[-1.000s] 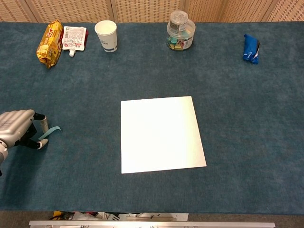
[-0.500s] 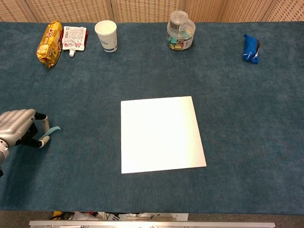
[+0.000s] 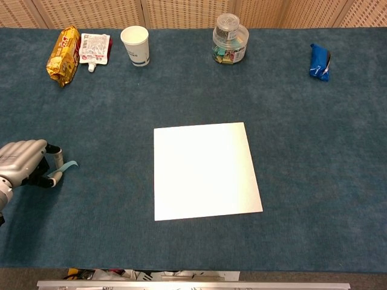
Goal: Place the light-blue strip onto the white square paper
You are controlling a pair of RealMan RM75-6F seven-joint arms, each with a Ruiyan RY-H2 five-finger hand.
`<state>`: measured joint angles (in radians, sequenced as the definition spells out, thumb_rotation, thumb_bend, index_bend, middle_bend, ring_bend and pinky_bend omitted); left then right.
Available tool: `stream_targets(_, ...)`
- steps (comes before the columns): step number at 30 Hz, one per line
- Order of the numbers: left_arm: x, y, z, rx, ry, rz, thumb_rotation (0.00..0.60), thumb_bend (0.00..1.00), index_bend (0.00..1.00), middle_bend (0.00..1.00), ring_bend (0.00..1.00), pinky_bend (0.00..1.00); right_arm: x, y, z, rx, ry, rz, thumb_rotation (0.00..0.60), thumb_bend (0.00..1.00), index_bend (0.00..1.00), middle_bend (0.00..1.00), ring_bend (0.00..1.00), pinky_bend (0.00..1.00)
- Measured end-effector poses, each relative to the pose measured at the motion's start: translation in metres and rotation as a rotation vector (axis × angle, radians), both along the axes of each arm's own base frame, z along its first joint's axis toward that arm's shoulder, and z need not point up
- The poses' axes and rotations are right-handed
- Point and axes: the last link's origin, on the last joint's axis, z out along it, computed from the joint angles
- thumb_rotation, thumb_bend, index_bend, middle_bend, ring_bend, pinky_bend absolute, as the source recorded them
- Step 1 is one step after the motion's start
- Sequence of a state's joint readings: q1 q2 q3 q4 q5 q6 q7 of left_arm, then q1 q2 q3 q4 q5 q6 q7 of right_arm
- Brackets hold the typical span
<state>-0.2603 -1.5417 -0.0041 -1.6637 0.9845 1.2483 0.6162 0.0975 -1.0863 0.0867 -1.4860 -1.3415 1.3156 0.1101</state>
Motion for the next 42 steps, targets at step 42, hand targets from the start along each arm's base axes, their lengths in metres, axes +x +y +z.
stream_targets(42, 0.123, 0.045, -0.010, -0.126, 0.174, -0.651, 0.600, 0.39, 0.56, 1.00, 1.00, 1.00, 0.014, 0.000, 0.001, -0.002, 0.001, 0.031, 0.600, 0.13, 0.15, 0.37, 0.25, 0.20)
